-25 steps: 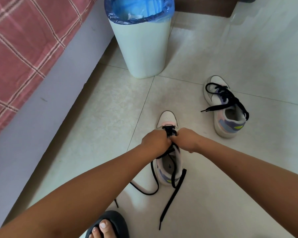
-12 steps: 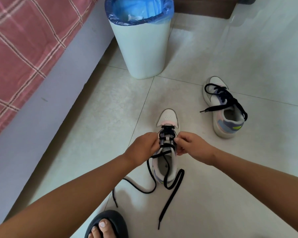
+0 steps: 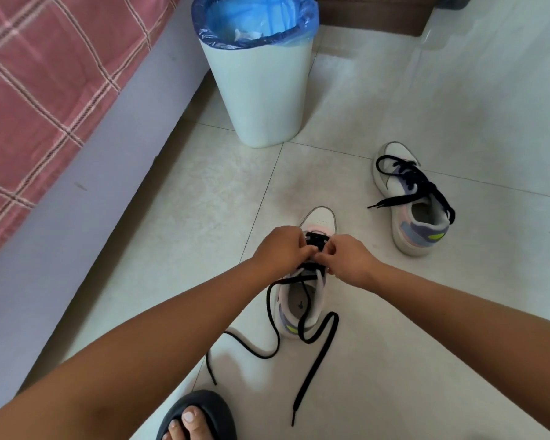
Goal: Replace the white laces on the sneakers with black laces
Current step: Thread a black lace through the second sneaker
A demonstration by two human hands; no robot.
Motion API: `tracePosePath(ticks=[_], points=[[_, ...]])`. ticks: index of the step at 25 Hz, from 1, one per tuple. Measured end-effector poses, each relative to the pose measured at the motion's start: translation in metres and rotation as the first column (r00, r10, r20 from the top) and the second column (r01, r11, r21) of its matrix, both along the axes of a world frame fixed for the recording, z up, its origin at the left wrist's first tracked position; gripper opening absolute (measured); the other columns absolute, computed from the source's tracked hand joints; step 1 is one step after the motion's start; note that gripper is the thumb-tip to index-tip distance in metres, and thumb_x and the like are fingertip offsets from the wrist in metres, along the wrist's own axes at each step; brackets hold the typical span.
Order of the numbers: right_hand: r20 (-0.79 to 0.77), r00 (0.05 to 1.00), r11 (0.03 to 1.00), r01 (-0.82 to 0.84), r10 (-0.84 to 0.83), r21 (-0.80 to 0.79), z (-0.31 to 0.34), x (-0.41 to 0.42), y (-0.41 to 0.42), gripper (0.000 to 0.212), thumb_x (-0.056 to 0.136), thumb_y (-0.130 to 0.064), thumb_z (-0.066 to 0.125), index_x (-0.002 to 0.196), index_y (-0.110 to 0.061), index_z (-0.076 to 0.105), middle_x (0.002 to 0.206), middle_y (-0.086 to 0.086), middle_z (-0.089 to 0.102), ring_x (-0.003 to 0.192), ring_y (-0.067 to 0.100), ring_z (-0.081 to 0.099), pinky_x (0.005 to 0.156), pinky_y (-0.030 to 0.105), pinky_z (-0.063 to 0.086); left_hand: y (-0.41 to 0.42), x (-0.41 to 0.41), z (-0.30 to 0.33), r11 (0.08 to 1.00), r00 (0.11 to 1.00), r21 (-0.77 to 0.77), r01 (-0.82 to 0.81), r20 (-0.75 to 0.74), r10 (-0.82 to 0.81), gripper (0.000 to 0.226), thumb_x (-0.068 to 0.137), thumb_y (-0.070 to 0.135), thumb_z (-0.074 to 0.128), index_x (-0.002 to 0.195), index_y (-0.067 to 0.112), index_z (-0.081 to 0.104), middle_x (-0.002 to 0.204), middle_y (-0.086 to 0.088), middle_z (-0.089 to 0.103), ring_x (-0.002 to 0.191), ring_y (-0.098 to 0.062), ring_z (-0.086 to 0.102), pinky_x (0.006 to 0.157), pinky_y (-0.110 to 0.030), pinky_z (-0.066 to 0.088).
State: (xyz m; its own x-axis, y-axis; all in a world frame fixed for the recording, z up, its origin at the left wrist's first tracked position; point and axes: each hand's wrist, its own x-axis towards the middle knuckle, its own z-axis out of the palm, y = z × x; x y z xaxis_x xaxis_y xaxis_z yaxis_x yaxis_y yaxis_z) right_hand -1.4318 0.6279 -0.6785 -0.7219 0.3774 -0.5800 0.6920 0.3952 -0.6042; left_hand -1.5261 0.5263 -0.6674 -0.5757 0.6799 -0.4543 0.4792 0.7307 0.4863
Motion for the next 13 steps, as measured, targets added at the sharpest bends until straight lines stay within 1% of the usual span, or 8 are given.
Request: tracePosePath(ticks=[3,6,8,9,10,11,12,13], points=[[0.057,0.995,0.976,0.095,-0.086,-0.194,0.002,-0.003,0.006,0.037,0.091,-0.021,0.060,0.060,-0.009,0.046,0.069,0.014,0.048,0.066,0.023,0.044,0.065,0.033,0.040,0.003,-0.007,0.002,0.988,0.992,-0.096,0.120,0.037,-0.117,0.023,0.091,0.025,0.057,0.085,0.005,0.064,0.082,-0.013,0.061,0.074,-0.019,0.052,0.054,-0.022,0.033],[0.071,0.984,0.927,0.177,-0.163,-0.330,-0.002,0.001,0.008,0.033,0.095,-0.015,0.054,0.064,-0.011,0.043,0.065,0.009,0.045,0.060,0.018,0.043,0.061,0.029,0.041,-0.008,-0.005,0.000,0.979,0.979,-0.067,0.190,0.093,-0.184,0.022,0.095,0.024,0.051,0.081,0.008,0.056,0.078,-0.008,0.056,0.066,-0.018,0.050,0.054,-0.019,0.033],[0.053,0.979,0.895,0.202,-0.198,-0.397,-0.001,0.005,0.007,0.027,0.096,-0.014,0.051,0.071,-0.012,0.044,0.068,0.007,0.047,0.061,0.016,0.046,0.065,0.028,0.045,-0.019,-0.002,-0.004,0.994,0.985,0.094,0.051,0.158,-0.066,0.017,0.097,0.019,0.046,0.082,0.012,0.051,0.082,-0.006,0.056,0.076,-0.021,0.054,0.062,-0.021,0.042],[0.036,0.969,0.868,0.234,-0.244,-0.437,-0.002,0.007,0.009,0.023,0.097,-0.014,0.049,0.074,-0.011,0.046,0.071,0.008,0.049,0.065,0.016,0.049,0.071,0.030,0.048,-0.025,-0.002,-0.005,0.975,0.974,0.200,-0.099,0.219,0.054,0.017,0.098,0.016,0.043,0.083,0.012,0.050,0.083,-0.006,0.058,0.081,-0.023,0.059,0.070,-0.026,0.048],[0.018,0.951,0.833,0.280,-0.309,-0.477,-0.002,0.010,0.014,0.021,0.098,-0.014,0.048,0.077,-0.011,0.047,0.074,0.009,0.051,0.068,0.017,0.050,0.076,0.032,0.049,-0.030,-0.004,-0.008,0.923,0.939,0.281,-0.264,0.293,0.180,0.017,0.099,0.015,0.041,0.084,0.012,0.048,0.083,-0.005,0.059,0.084,-0.023,0.062,0.077,-0.031,0.051],[-0.002,0.931,0.803,0.315,-0.366,-0.505,-0.002,0.014,0.020,0.020,0.098,-0.013,0.047,0.078,-0.010,0.048,0.075,0.010,0.051,0.071,0.018,0.051,0.079,0.034,0.050,-0.035,-0.006,-0.010,0.868,0.900,0.317,-0.383,0.341,0.273,0.017,0.099,0.014,0.040,0.084,0.013,0.047,0.083,-0.004,0.059,0.085,-0.021,0.064,0.082,-0.035,0.052],[-0.029,0.920,0.802,0.324,-0.390,-0.502,-0.002,0.018,0.027,0.020,0.097,-0.012,0.047,0.078,-0.011,0.048,0.077,0.010,0.050,0.072,0.018,0.051,0.082,0.036,0.050,-0.040,-0.007,-0.012,0.842,0.879,0.318,-0.435,0.351,0.322,0.017,0.099,0.015,0.040,0.083,0.013,0.047,0.082,-0.002,0.059,0.083,-0.021,0.065,0.084,-0.039,0.053],[-0.058,0.929,0.839,0.300,-0.364,-0.455,-0.001,0.021,0.033,0.019,0.097,-0.012,0.047,0.079,-0.011,0.048,0.078,0.009,0.050,0.074,0.018,0.051,0.086,0.038,0.050,-0.044,-0.008,-0.013,0.844,0.874,0.302,-0.443,0.353,0.333,0.017,0.099,0.016,0.042,0.082,0.014,0.048,0.081,-0.002,0.061,0.080,-0.023,0.065,0.084,-0.043,0.054]])
